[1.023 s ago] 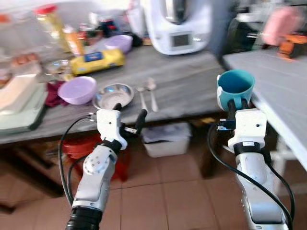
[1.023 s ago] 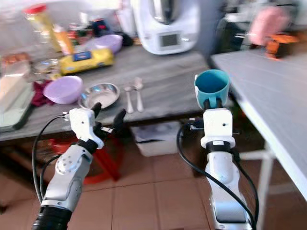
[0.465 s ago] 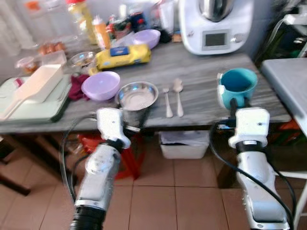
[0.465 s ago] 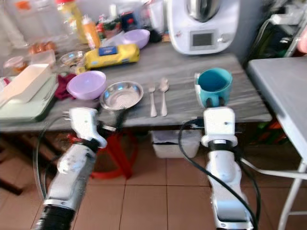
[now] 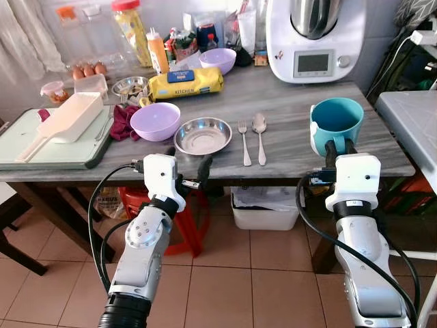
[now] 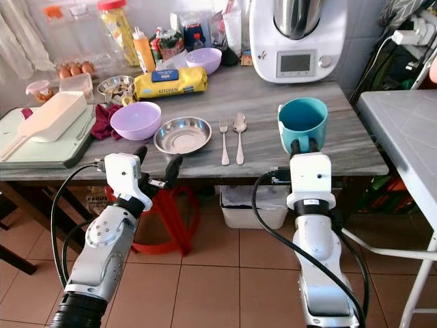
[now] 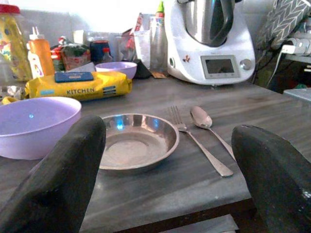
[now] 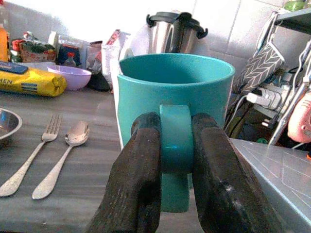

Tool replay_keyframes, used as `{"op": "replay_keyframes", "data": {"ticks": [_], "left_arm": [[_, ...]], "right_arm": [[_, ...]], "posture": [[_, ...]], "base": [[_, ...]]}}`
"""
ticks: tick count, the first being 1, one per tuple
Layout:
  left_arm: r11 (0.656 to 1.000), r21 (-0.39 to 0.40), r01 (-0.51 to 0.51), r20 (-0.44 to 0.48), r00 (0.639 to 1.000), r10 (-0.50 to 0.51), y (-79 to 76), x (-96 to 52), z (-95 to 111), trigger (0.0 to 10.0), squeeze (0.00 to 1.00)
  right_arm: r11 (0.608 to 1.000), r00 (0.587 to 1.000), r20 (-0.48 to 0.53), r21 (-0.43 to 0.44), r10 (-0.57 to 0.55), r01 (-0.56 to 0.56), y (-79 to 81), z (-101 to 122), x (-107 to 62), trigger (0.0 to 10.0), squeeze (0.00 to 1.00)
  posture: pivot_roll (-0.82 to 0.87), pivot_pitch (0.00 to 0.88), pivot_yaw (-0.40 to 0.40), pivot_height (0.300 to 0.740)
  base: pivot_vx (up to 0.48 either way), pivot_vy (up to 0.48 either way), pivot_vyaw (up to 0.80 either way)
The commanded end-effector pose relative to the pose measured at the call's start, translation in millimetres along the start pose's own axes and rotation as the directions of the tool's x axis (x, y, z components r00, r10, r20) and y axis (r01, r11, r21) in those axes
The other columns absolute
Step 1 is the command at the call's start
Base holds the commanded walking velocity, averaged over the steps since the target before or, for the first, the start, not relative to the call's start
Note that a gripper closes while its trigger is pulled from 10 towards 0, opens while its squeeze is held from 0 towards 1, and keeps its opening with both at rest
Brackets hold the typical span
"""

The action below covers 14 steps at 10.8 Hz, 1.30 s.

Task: Setting the table

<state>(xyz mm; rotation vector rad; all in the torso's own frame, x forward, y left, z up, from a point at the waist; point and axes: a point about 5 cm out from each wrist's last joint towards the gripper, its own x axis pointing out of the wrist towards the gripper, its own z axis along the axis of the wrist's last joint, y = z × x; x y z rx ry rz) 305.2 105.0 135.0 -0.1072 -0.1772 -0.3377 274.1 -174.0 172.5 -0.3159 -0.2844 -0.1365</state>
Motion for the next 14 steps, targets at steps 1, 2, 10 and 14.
{"op": "replay_keyframes", "data": {"ticks": [1, 2, 10, 14], "left_arm": [[1.0, 0.022, -0.013, 0.005, 1.0, 0.013, 5.0, -0.9, 3.8, 10.0, 0.0], [1.0, 0.022, -0.015, 0.005, 1.0, 0.015, 5.2, -1.0, 3.9, 10.0, 0.0], [0.999, 0.012, 0.033, -0.008, 0.999, -0.033, -2.0, -2.8, 2.1, 10.0, 0.0], [0.999, -0.001, 0.053, -0.002, 0.999, -0.053, -3.9, -1.7, 4.1, 10.0, 0.0]], "right_arm": [[1.0, 0.999, 0.036, 0.006, -0.004, 0.003, 0.4, 7.7, 1.6, 10.0, 0.0], [1.0, 0.999, 0.036, 0.004, -0.003, 0.003, 0.5, 7.6, 1.4, 10.0, 0.0], [1.0, 1.0, 0.025, -0.014, -0.017, 0.018, -5.9, 5.0, -1.8, 10.0, 0.0], [0.999, 0.999, 0.029, -0.02, -0.033, 0.033, -8.2, 5.7, -1.4, 10.0, 0.0]], "posture": [[-0.1, 0.065, 0.112, 0.74], [-0.1, 0.065, 0.112, 0.74], [-0.11, 0.078, 0.118, 0.74], [-0.12, 0.077, 0.124, 0.74]], "base": [[0.0, 0.0, 0.77], [0.0, 0.0, 0.78], [0.0, 0.0, 0.59], [0.0, 0.0, 0.0]]}}
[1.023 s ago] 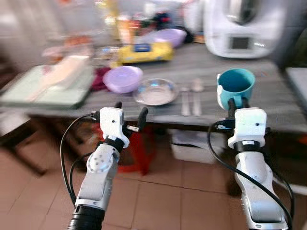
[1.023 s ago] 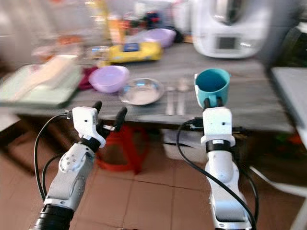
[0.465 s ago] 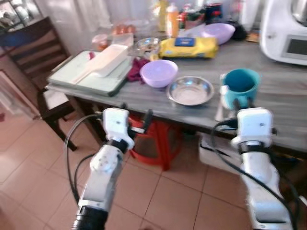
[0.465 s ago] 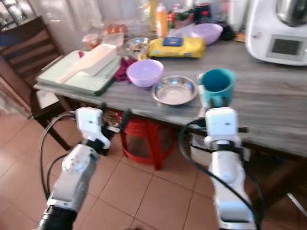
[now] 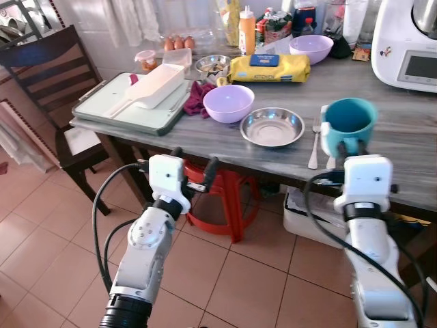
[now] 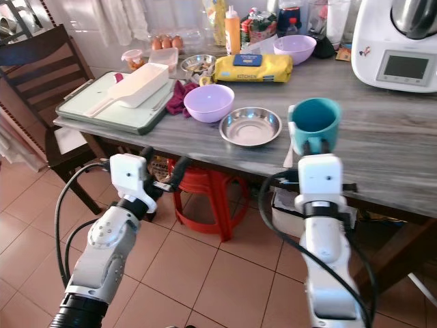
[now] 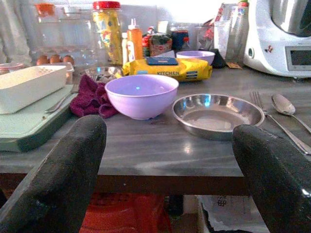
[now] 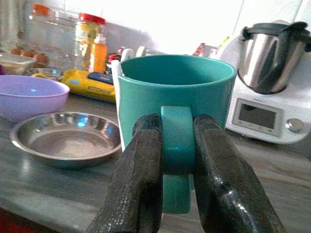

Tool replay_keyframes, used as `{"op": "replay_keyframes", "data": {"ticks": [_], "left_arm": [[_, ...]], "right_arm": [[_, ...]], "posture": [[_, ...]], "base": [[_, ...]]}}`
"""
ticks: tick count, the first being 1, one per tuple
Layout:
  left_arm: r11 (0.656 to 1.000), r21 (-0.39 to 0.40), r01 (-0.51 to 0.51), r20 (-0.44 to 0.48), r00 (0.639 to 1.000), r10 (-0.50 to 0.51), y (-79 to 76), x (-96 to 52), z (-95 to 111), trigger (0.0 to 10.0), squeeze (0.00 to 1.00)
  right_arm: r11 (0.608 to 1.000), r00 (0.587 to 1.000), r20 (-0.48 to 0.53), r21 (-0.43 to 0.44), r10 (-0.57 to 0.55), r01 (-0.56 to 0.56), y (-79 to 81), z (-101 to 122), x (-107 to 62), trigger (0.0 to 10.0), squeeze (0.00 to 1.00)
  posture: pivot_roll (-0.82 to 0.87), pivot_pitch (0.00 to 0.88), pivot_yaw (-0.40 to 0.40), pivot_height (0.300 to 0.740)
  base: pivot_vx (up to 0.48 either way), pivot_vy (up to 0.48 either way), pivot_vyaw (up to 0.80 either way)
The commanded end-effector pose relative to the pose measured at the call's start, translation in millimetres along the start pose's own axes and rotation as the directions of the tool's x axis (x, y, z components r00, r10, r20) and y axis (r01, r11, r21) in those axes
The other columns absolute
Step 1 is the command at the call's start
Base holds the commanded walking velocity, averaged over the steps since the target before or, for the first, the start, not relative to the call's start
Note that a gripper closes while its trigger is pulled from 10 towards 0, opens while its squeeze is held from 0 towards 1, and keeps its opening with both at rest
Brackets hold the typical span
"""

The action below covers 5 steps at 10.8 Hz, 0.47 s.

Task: Setting the table

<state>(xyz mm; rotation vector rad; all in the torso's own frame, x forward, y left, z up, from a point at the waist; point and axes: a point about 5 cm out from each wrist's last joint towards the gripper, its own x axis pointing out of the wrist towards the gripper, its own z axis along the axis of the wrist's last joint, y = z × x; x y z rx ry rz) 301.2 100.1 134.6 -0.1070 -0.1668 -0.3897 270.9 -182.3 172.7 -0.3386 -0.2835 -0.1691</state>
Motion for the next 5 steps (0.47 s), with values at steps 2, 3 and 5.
{"op": "replay_keyframes", "data": {"ticks": [2, 3, 5], "left_arm": [[1.0, 0.011, 0.0, 0.019, 1.0, -0.001, 2.7, 1.9, 6.7, 10.0, 0.0], [1.0, 0.01, 0.003, 0.023, 1.0, -0.004, 2.2, 2.4, 7.7, 10.0, 0.0], [0.999, -0.007, 0.032, 0.035, 0.999, -0.032, 0.2, 1.5, 9.9, 10.0, 0.0]], "right_arm": [[1.0, 0.999, 0.038, 0.01, -0.005, 0.005, 2.8, 7.7, 2.1, 10.0, 0.0], [1.0, 0.999, 0.046, 0.006, -0.004, 0.003, 3.2, 9.2, 3.1, 10.0, 0.0], [1.0, 0.999, 0.05, 0.0, -0.022, 0.022, -0.4, 9.3, 4.9, 10.0, 0.0]], "posture": [[-0.11, 0.075, 0.124, 0.74], [-0.11, 0.074, 0.123, 0.74], [-0.11, 0.073, 0.124, 0.74]], "base": [[0.0, 0.0, 0.0], [0.0, 0.0, 0.0], [0.139, 0.0, 0.0]]}}
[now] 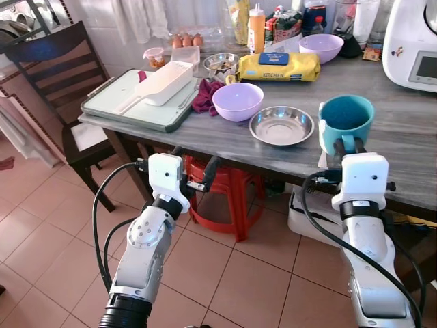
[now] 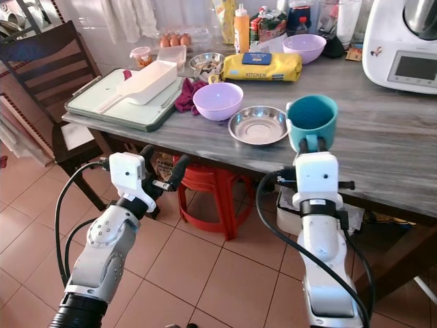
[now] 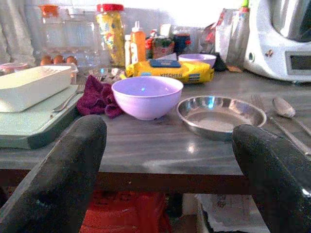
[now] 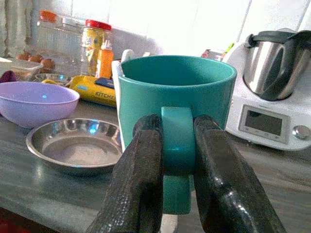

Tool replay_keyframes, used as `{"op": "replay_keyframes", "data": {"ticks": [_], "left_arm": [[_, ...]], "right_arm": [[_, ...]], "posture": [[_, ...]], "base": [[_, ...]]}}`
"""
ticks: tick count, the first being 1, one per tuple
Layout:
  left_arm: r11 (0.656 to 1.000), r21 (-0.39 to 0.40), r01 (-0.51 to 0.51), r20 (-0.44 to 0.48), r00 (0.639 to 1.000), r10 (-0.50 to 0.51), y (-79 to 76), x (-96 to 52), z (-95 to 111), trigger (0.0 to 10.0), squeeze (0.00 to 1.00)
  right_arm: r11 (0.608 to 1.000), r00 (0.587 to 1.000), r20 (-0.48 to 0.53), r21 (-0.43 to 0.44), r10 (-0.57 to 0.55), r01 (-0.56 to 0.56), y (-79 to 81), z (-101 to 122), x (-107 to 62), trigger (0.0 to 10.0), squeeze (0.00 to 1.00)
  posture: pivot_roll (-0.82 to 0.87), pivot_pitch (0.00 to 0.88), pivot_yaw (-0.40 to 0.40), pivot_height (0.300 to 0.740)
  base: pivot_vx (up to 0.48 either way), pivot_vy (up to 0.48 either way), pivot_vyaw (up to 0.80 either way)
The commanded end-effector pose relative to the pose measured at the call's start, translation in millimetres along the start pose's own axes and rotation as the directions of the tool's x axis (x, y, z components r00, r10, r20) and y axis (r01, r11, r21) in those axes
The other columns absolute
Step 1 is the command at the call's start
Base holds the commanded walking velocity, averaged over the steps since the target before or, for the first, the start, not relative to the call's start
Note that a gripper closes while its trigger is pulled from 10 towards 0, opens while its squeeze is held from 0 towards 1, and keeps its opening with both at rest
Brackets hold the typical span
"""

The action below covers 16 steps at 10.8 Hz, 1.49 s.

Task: Setting the table

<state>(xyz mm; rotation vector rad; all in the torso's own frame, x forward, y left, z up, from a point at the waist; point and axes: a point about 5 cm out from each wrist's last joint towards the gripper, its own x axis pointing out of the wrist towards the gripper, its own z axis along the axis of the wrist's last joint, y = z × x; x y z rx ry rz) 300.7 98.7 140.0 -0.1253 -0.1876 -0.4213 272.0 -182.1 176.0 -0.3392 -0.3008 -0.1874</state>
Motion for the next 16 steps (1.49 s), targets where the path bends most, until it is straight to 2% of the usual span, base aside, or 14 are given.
{"op": "replay_keyframes", "data": {"ticks": [1, 4, 8, 10, 16], "left_arm": [[1.0, 0.004, 0.008, 0.019, 1.0, -0.009, 1.1, 0.8, 6.2, 10.0, 0.0], [1.0, -0.012, 0.028, 0.014, 0.999, -0.028, -1.6, -0.2, 5.5, 10.0, 0.0], [0.999, -0.014, 0.032, 0.011, 0.999, -0.031, -0.5, -0.7, 5.5, 10.0, 0.0], [0.999, -0.015, 0.032, 0.011, 0.999, -0.032, -0.7, -0.7, 5.6, 10.0, 0.0], [1.0, -0.014, 0.028, 0.008, 1.0, -0.028, -1.3, -2.8, 5.4, 10.0, 0.0]], "right_arm": [[1.0, 0.999, 0.039, 0.001, -0.006, 0.006, -0.1, 6.8, 2.9, 10.0, 0.0], [1.0, 0.999, 0.04, -0.011, -0.011, 0.012, 0.3, 6.8, 1.5, 10.0, 0.0], [1.0, 1.0, 0.025, 0.017, -0.018, 0.017, 1.0, 5.1, 2.8, 10.0, 0.0], [1.0, 1.0, 0.024, 0.024, -0.013, 0.012, 2.1, 5.4, 3.1, 10.0, 0.0], [1.0, 0.999, 0.048, 0.01, 0.018, -0.018, 6.3, 8.0, 3.2, 10.0, 0.0]], "posture": [[-0.11, 0.073, 0.124, 0.74], [-0.11, 0.078, 0.124, 0.74], [-0.11, 0.076, 0.123, 0.74], [-0.11, 0.076, 0.123, 0.74], [-0.1, 0.076, 0.118, 0.74]], "base": [[0.311, 0.0, 0.0], [0.335, 0.0, 0.0], [0.354, 0.0, 0.0], [0.354, 0.0, -0.73], [0.341, 0.0, 0.0]]}}
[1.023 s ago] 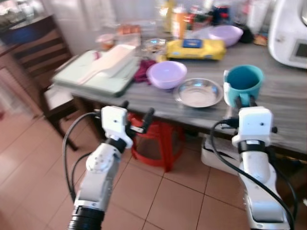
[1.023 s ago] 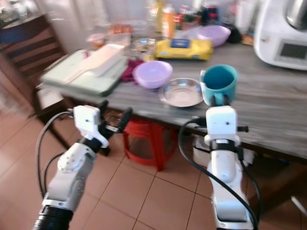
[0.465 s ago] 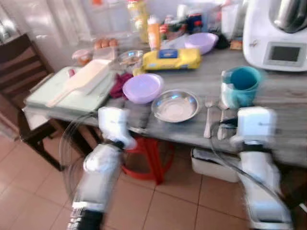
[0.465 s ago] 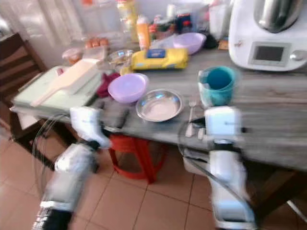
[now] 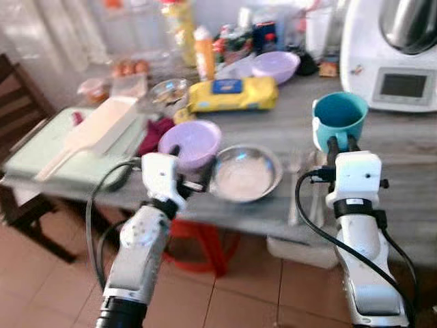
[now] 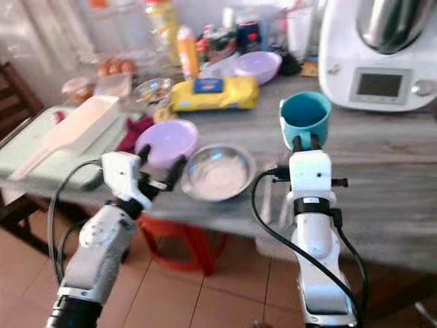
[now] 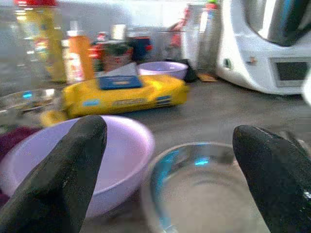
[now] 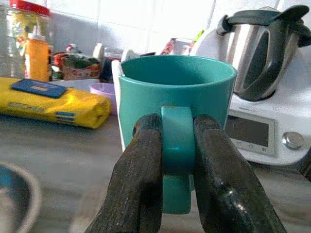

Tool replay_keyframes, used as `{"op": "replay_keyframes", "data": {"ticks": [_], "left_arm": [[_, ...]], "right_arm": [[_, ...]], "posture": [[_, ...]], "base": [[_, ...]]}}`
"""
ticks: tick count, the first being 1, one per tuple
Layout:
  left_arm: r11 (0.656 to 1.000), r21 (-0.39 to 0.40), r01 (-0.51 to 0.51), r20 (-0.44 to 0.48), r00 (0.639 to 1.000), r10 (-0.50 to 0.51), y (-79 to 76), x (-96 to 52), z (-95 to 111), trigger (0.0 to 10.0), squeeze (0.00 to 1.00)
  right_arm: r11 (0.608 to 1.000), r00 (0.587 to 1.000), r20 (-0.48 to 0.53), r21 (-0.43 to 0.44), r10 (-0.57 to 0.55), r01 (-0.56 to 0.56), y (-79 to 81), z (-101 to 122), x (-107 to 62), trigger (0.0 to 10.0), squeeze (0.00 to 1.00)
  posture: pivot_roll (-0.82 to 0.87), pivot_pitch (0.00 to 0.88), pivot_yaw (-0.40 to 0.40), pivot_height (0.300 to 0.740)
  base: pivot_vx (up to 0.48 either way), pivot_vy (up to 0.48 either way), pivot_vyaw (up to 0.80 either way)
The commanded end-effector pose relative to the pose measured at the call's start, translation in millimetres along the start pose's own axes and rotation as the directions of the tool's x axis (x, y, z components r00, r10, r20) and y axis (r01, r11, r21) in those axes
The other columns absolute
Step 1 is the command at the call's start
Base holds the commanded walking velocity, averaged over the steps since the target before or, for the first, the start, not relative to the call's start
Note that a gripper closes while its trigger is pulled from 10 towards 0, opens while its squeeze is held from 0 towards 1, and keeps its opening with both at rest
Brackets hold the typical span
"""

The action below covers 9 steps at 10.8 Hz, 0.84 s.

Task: Setting the table

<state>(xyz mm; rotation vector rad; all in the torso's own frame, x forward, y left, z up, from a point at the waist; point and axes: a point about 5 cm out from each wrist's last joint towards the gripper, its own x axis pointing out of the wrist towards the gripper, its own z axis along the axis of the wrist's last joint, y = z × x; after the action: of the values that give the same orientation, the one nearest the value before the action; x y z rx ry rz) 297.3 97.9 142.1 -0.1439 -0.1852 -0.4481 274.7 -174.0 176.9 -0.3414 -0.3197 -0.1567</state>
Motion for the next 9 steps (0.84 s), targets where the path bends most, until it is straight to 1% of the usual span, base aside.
{"op": "replay_keyframes", "data": {"ticks": [1, 2, 3, 4, 5, 7, 8, 9], "left_arm": [[1.0, 0.009, 0.002, 0.007, 1.0, -0.002, 1.9, -1.3, 3.3, 10.0, 0.0], [1.0, 0.014, -0.007, 0.019, 1.0, 0.007, 3.0, -2.4, 5.4, 10.0, 0.0], [0.998, 0.054, 0.007, 0.041, 0.999, -0.01, 3.7, -5.5, 12.4, 10.0, 0.0], [0.995, 0.084, 0.053, 0.075, 0.995, -0.06, 5.4, -12.6, 25.4, 10.0, 0.0], [0.991, 0.097, 0.097, 0.073, 0.992, -0.104, 5.2, -17.1, 28.8, 10.0, 0.0], [0.958, 0.147, 0.248, -0.006, 0.968, -0.25, 8.3, -30.3, 24.1, 10.0, 0.0], [0.954, 0.137, 0.267, -0.037, 0.964, -0.264, 14.5, -33.0, 22.0, 10.0, 0.0], [0.953, 0.13, 0.273, -0.051, 0.962, -0.268, 17.5, -34.1, 21.1, 10.0, 0.0]], "right_arm": [[1.0, 1.0, 0.031, 0.004, 0.001, -0.001, -0.1, 6.4, 1.6, 10.0, 0.0], [1.0, 0.999, 0.044, -0.003, 0.009, -0.009, 0.6, 8.8, 2.2, 10.0, 0.0], [1.0, 0.999, 0.05, -0.005, 0.012, -0.012, 0.7, 10.6, 2.5, 10.0, 0.0], [1.0, 0.998, 0.055, -0.009, 0.018, -0.018, 0.3, 11.5, 2.1, 10.0, 0.0], [1.0, 0.998, 0.058, -0.012, 0.021, -0.02, -0.3, 12.1, 2.4, 10.0, 0.0], [1.0, 0.995, 0.095, 0.002, 0.01, -0.01, -3.2, 19.8, 9.4, 10.0, 0.0], [1.0, 0.995, 0.097, 0.004, 0.013, -0.013, -4.1, 20.8, 12.5, 10.0, 0.0], [1.0, 0.996, 0.088, 0.024, 0.017, -0.019, -4.4, 19.5, 13.7, 10.0, 0.0]], "posture": [[-0.1, 0.077, 0.118, 0.74], [-0.11, 0.079, 0.119, 0.74], [-0.11, 0.08, 0.119, 0.74], [-0.11, 0.083, 0.117, 0.74], [-0.1, 0.084, 0.115, 0.74], [-0.09, 0.081, 0.111, 0.74], [-0.09, 0.082, 0.111, 0.74], [-0.09, 0.082, 0.112, 0.74]], "base": [[0.296, 0.0, 0.0], [0.0, 0.0, 0.0], [0.0, 0.0, 0.0], [0.0, 0.0, 0.0], [0.0, 0.0, 0.0], [0.0, 0.0, 0.0], [0.0, 0.0, 0.0], [0.0, 0.0, 0.0]]}}
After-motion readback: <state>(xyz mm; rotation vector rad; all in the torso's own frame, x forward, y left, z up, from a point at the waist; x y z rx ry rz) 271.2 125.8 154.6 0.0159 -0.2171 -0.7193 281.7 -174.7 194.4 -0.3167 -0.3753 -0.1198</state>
